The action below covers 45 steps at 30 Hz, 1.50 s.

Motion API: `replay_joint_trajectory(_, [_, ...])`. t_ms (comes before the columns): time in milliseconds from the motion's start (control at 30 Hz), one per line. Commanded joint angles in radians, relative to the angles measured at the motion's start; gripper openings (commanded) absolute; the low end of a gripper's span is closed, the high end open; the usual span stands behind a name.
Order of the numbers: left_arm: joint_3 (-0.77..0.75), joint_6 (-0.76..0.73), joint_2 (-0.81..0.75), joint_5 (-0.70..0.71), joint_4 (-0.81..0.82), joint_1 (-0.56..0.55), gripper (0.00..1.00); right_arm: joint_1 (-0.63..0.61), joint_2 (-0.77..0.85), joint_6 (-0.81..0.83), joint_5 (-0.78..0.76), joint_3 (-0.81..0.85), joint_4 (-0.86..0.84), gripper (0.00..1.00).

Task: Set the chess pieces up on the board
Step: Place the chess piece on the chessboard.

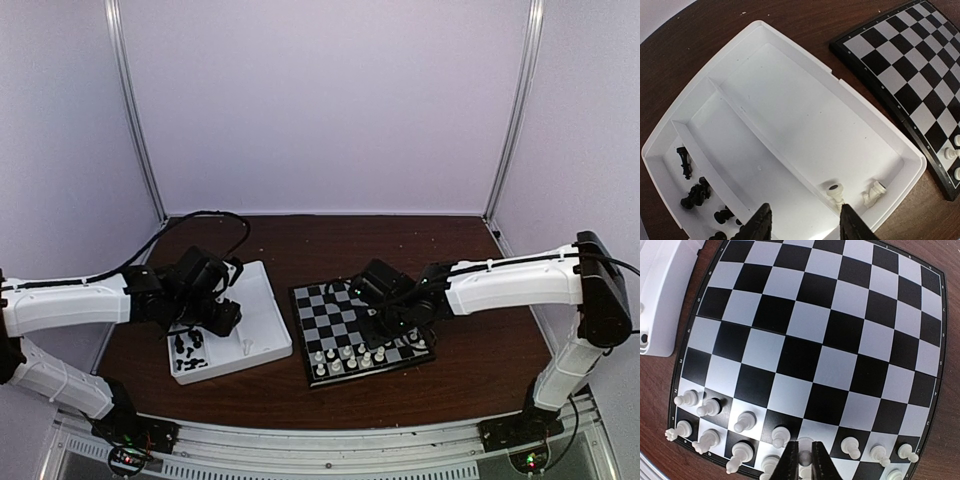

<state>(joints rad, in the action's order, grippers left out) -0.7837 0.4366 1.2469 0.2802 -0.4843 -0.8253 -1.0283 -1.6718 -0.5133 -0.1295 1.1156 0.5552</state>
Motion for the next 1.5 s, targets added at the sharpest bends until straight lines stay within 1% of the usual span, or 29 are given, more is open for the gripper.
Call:
replay_joint_trajectory(0, [-0.033,0.000,0.011,-0.010,0.006,0.006,0.47,-0.006,0.021,-0.019,-0.026,-0.017,0.009,0.10])
replay_joint_trajectory(633, [-0.041,0.006,0.037,-0.016,0.007,0.006,0.47,0.006,-0.042,-0.016,-0.026,-0.023,-0.015,0.10])
replay_joint_trajectory(1133, [-0.043,0.008,0.046,-0.018,0.006,0.006,0.47,0.007,-0.056,-0.017,-0.023,-0.037,-0.014,0.10])
replay_joint_trajectory(1300, [-0.045,0.011,0.054,-0.021,0.006,0.006,0.47,0.007,-0.061,-0.017,-0.024,-0.039,-0.020,0.11])
replay_joint_trajectory(1467, [-0.046,0.011,0.055,-0.021,0.006,0.006,0.47,0.007,-0.062,-0.014,-0.027,-0.037,-0.015,0.15])
